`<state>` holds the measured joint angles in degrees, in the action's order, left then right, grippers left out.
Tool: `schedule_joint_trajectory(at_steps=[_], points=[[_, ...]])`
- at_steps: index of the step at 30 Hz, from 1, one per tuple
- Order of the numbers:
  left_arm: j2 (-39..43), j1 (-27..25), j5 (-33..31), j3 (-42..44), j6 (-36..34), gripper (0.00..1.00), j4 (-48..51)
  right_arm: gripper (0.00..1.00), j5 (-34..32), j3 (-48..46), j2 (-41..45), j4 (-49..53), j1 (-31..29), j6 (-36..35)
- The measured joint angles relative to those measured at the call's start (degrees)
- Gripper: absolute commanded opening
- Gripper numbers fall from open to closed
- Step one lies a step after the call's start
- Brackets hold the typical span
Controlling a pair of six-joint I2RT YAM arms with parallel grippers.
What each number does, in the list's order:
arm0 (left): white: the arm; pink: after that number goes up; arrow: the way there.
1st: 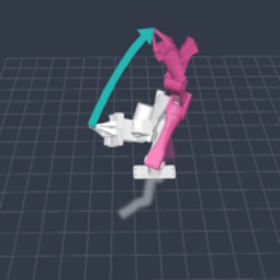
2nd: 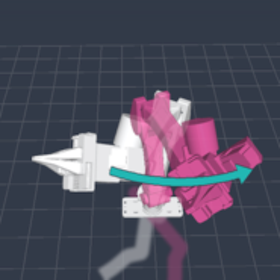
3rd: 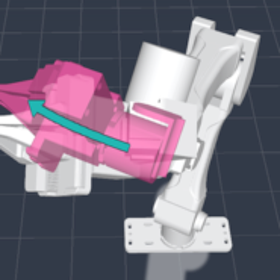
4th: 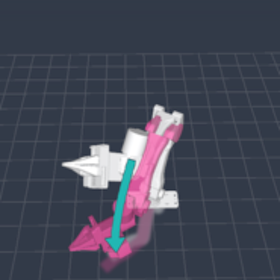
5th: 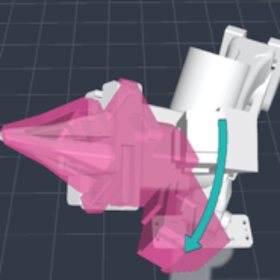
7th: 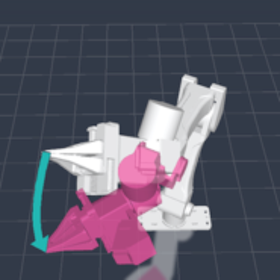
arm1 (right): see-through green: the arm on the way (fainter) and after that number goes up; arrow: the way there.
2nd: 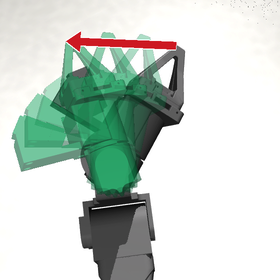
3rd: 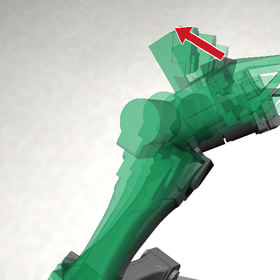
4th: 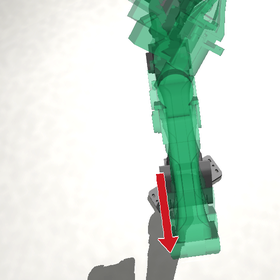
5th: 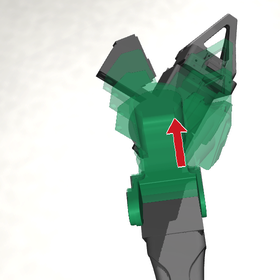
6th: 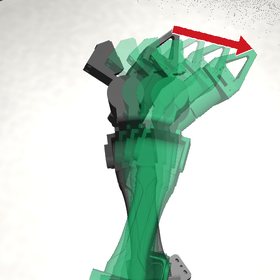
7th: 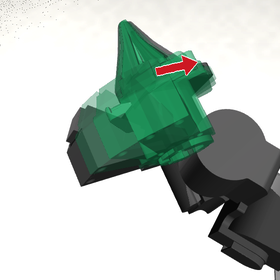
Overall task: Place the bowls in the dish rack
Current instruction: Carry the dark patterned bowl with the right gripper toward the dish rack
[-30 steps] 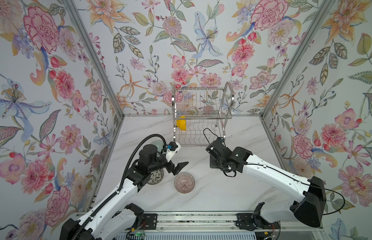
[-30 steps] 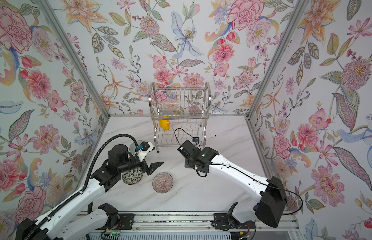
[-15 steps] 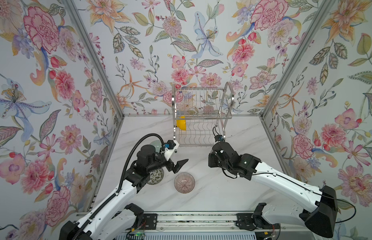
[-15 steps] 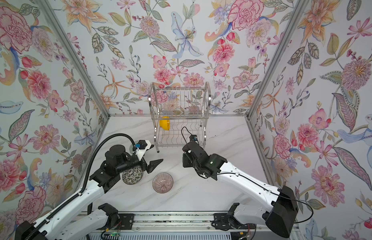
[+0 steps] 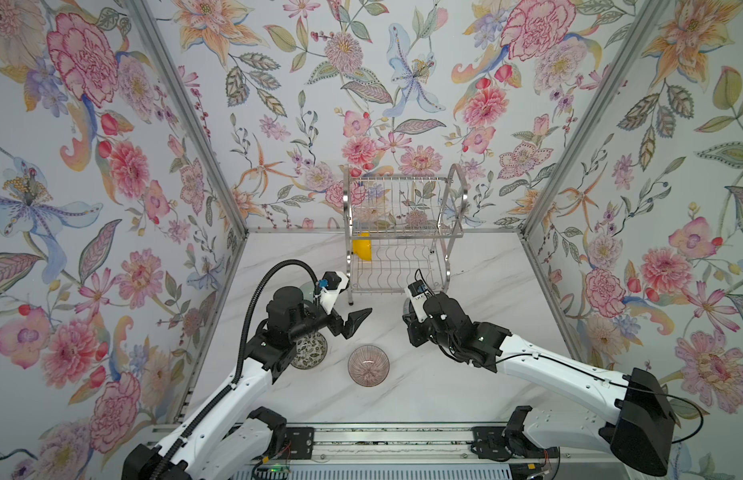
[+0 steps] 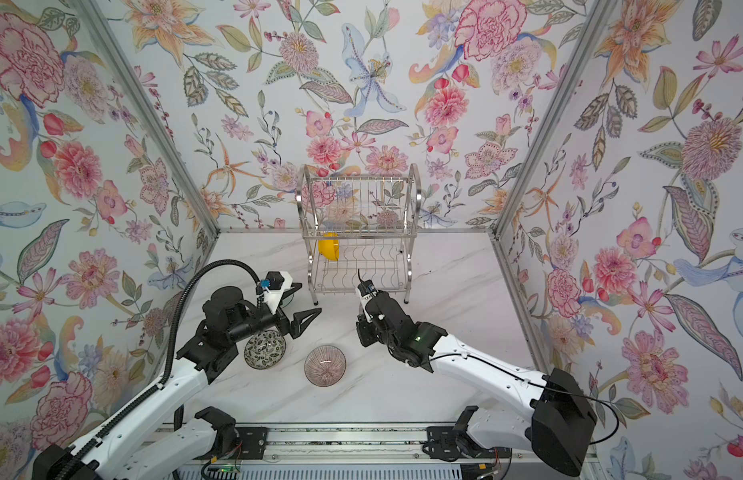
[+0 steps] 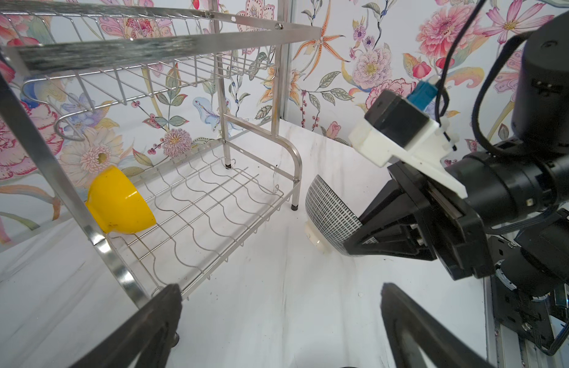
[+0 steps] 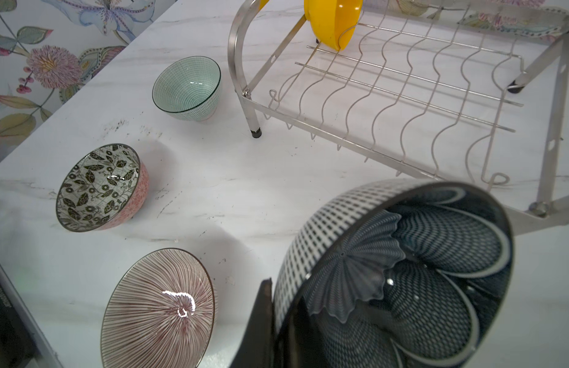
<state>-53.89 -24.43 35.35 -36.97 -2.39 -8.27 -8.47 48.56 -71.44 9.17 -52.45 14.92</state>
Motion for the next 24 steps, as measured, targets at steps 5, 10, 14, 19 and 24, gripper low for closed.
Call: schedule_joint_trajectory(at_steps=[5, 10, 14, 19, 24], points=[[-0.6, 0.3, 0.7, 0.0, 1.0, 0.99, 0.0, 0.03, 0.9, -0.6, -1.3, -1.9, -0.1, -7.0], [-2.2, 1.0, 2.3, 0.0, 2.1, 0.99, -0.6, 0.05, 1.5, -0.6, -1.4, -3.7, -0.1, -13.8], [-3.5, 2.0, 3.7, 0.0, 3.2, 0.99, -0.8, 0.05, 1.9, -0.6, -1.8, -4.5, -0.1, -19.8], [-4.2, 3.1, 5.0, 0.0, 4.3, 0.99, -0.9, 0.06, 2.0, -0.8, -2.5, -6.0, -0.3, -27.5], [-4.9, 3.5, 5.8, 0.0, 4.5, 0.99, -0.9, 0.05, 2.5, -1.2, -2.6, -9.0, 0.3, -30.9]])
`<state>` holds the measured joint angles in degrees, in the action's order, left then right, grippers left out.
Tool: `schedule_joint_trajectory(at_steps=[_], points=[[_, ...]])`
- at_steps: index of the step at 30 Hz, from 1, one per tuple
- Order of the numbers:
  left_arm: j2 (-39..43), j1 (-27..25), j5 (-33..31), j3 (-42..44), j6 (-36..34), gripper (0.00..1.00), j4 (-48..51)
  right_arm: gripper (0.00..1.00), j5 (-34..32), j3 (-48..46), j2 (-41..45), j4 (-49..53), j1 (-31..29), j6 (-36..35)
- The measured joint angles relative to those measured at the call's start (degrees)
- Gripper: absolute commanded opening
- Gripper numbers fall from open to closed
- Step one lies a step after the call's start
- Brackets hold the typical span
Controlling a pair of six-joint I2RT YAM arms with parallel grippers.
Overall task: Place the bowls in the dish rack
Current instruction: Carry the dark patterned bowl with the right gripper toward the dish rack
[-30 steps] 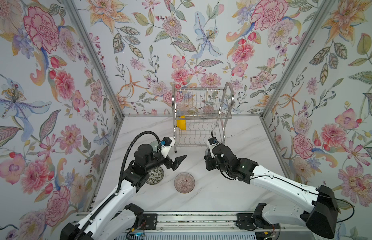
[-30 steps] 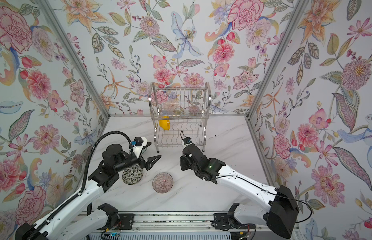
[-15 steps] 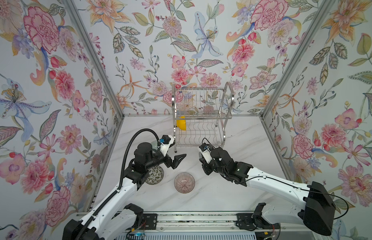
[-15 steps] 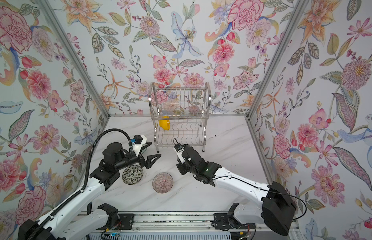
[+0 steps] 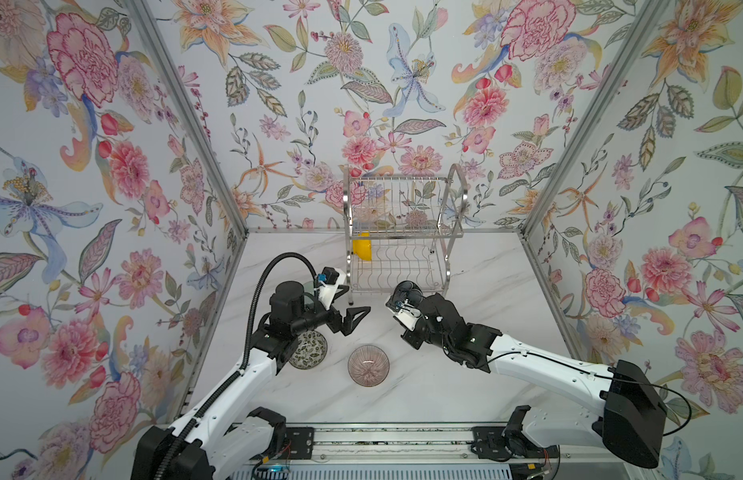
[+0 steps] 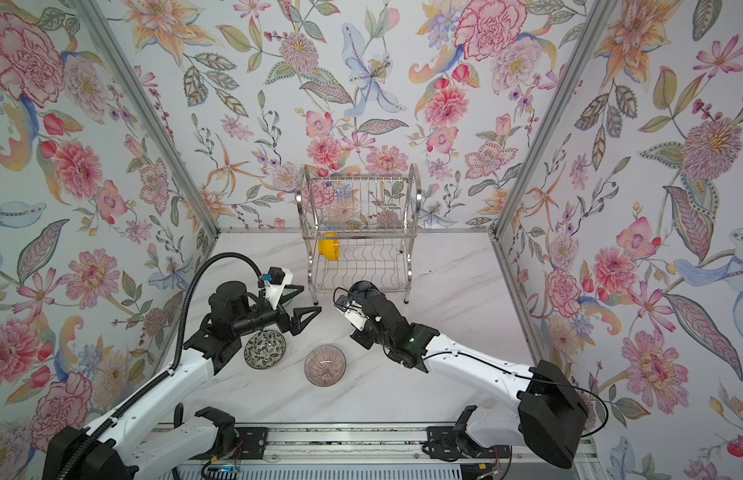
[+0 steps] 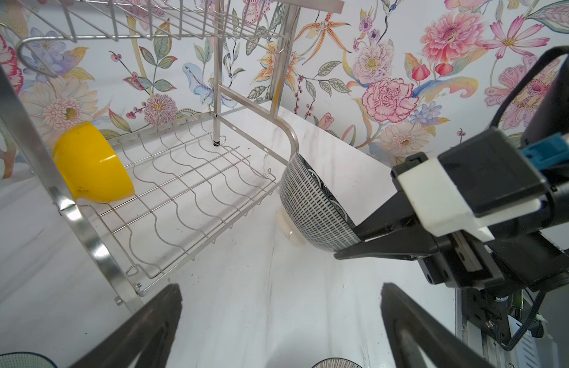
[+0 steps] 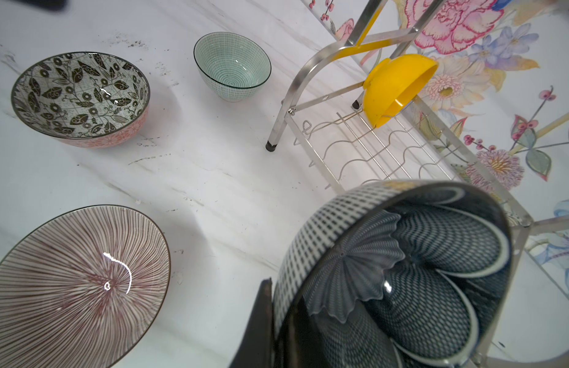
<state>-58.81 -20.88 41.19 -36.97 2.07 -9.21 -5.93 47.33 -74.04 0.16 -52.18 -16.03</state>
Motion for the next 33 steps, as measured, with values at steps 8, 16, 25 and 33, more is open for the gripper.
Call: schedule_joint_trajectory(at_steps=[8, 16, 25, 33], points=[[-0.5, 0.4, 0.4, 0.0, 0.4, 0.99, -0.4, 0.06, 4.3, -6.5, -0.3, -18.1, 2.4, 16.0], [-0.6, 0.4, 0.6, 0.0, 0.8, 0.99, -1.3, 0.05, 5.6, -8.4, -4.0, -34.3, 2.6, 33.4], [-0.6, 0.4, 0.7, 0.0, 1.0, 0.99, -1.6, 0.06, 5.6, -8.5, -6.7, -47.8, 5.2, 49.6], [-0.5, 0.4, 1.8, 0.0, 1.4, 0.99, -2.5, 0.05, 6.7, -10.3, -10.1, -58.4, 9.4, 65.3]])
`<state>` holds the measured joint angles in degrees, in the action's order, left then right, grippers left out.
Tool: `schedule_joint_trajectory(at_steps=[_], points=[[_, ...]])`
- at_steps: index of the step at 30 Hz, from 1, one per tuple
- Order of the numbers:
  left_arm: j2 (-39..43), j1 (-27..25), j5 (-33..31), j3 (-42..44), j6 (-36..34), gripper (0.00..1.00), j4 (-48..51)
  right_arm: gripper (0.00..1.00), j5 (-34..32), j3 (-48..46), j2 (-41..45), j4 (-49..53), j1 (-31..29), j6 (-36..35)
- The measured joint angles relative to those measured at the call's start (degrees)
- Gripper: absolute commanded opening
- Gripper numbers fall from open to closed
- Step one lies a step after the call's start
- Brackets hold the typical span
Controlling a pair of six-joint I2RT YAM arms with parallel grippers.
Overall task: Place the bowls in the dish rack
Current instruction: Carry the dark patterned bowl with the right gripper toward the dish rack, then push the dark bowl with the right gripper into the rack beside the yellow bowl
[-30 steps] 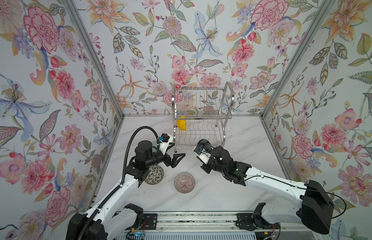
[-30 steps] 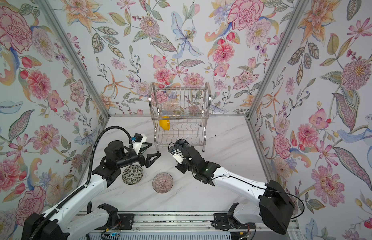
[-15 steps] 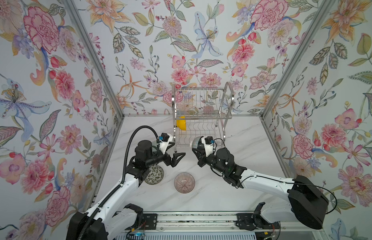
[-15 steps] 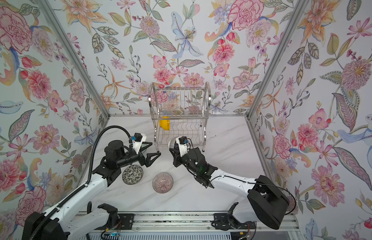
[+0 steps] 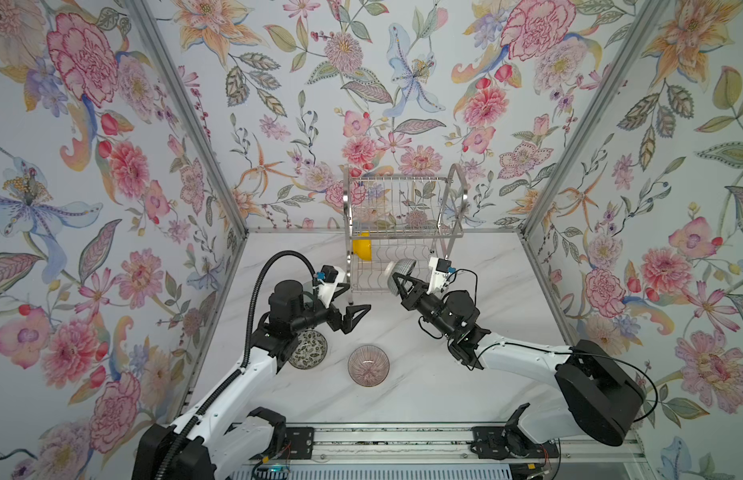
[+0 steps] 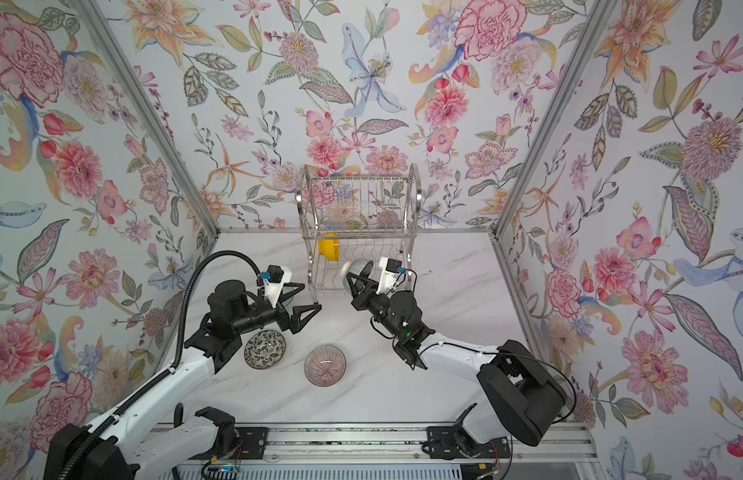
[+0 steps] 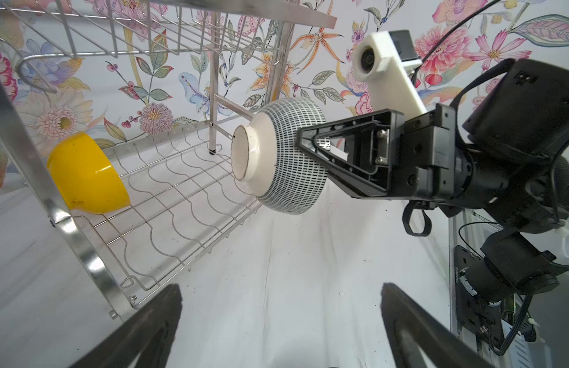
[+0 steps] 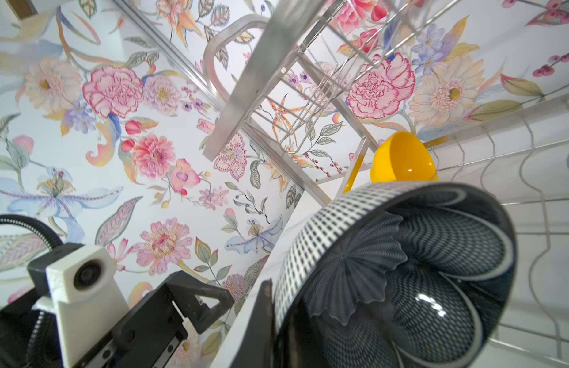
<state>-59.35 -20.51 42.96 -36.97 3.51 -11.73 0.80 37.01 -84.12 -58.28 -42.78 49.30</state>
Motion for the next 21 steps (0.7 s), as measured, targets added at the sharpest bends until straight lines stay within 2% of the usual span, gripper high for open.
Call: schedule_joint_trajectory(at_steps=[9, 21], points=[[0.6, 0.0, 0.2, 0.0, -0.2, 0.99, 0.0, 0.05, 2.8, -0.4, -3.3, -3.0, 2.4, 13.4], [1.3, 0.0, -0.8, 0.1, -2.1, 0.99, 0.2, 0.05, 9.5, 1.6, -9.6, -4.7, 5.8, 22.5]])
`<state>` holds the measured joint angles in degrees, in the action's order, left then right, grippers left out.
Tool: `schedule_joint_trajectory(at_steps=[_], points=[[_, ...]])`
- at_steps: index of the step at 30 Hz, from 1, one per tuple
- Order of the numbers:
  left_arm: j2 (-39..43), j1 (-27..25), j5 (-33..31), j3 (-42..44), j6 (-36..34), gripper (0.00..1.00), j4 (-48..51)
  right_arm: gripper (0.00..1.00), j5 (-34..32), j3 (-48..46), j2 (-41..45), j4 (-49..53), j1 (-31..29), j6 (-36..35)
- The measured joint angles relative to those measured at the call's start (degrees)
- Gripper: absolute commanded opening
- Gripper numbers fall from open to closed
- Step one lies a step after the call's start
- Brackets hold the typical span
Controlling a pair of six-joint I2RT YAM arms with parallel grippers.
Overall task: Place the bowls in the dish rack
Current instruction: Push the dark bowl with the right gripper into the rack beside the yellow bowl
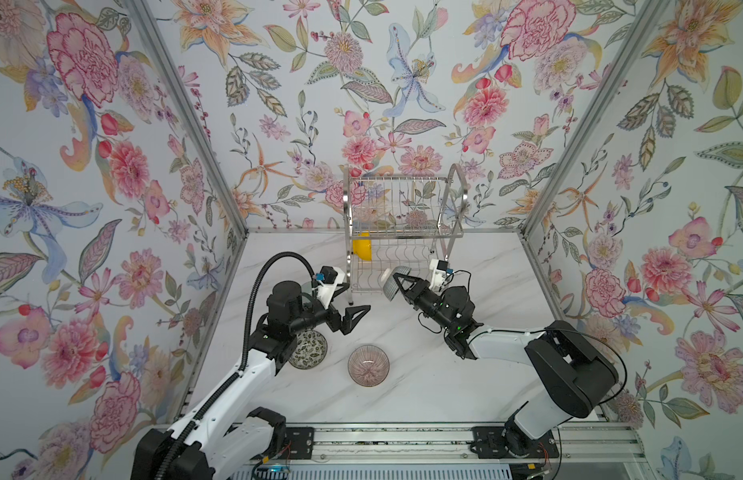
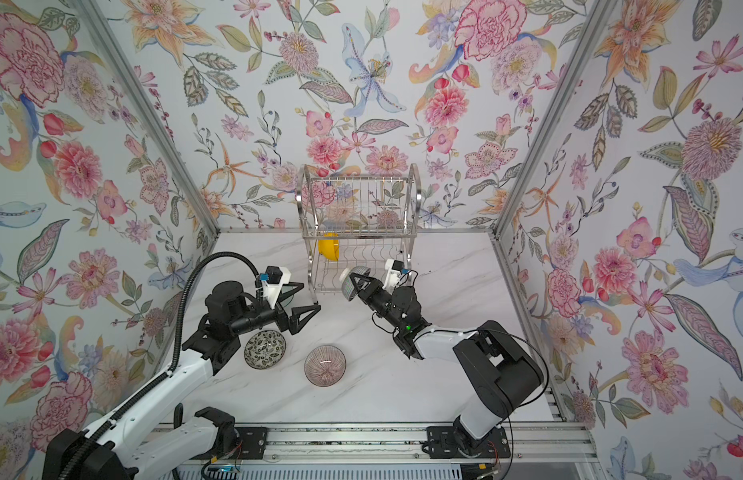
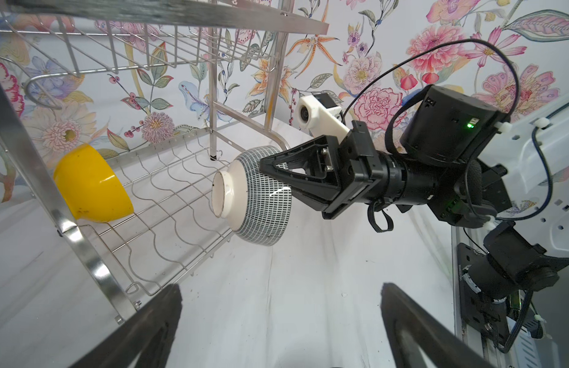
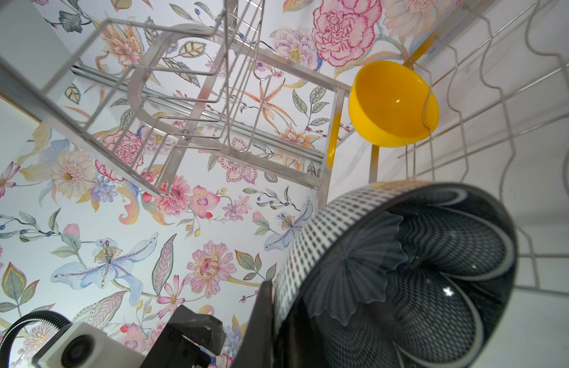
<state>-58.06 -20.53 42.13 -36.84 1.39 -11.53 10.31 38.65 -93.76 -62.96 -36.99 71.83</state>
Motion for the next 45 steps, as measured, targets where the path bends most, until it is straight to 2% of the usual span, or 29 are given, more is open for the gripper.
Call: schedule_joint_trajectory(at_steps=[8, 23, 37, 45], points=[[0.0, -0.1, -0.9, 0.0, -2.1, 0.99, 1.7, 0.05, 6.8, 5.4, -3.0, 0.3, 2.6, 2.2], [0.0, -0.1, -2.5, 0.1, -6.1, 0.99, 3.6, 0.06, 20.7, 17.9, -14.4, 2.7, 7.1, 4.8], [-1.6, -0.1, -3.7, 0.7, -7.2, 0.99, 4.0, 0.05, 27.9, 26.3, -22.2, 6.4, 9.2, 4.0], [-1.6, -0.1, -4.9, 0.9, -7.6, 0.99, 4.0, 0.05, 29.8, 28.9, -23.4, 9.4, 10.8, 1.4]])
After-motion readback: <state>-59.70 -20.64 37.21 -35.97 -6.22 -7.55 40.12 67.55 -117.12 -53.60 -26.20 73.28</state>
